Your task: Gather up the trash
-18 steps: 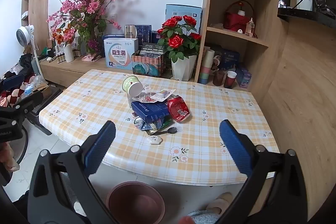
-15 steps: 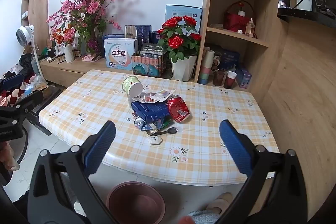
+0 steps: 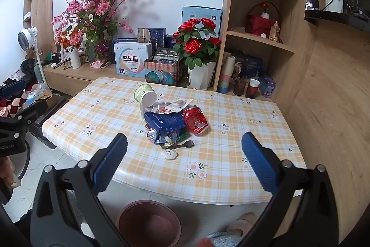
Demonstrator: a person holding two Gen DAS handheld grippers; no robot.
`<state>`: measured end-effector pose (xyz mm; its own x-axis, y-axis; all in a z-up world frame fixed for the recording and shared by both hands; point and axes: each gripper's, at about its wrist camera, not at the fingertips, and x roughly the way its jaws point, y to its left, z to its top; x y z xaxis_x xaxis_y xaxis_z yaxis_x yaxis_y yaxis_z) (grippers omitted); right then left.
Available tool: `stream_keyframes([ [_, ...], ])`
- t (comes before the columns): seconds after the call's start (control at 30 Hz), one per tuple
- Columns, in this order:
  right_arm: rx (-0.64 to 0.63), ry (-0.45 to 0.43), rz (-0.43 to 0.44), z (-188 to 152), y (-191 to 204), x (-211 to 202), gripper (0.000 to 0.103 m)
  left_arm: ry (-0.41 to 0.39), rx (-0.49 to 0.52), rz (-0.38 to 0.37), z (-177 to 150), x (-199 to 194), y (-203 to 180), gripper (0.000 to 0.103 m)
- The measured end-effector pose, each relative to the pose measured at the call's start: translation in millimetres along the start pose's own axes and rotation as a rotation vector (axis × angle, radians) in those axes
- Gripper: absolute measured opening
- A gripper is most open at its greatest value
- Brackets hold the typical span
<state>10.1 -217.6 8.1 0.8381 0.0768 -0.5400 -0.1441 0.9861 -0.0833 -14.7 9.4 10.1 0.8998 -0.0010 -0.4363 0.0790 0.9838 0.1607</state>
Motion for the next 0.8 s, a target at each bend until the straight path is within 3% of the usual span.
stream_keyframes([
  [0.8, -0.006, -0.003, -0.008, -0.5, -1.2, -3.0, 0.098, -0.008, 0.007, 0.019, 6.9, 2.0, -3.1, 0.098],
])
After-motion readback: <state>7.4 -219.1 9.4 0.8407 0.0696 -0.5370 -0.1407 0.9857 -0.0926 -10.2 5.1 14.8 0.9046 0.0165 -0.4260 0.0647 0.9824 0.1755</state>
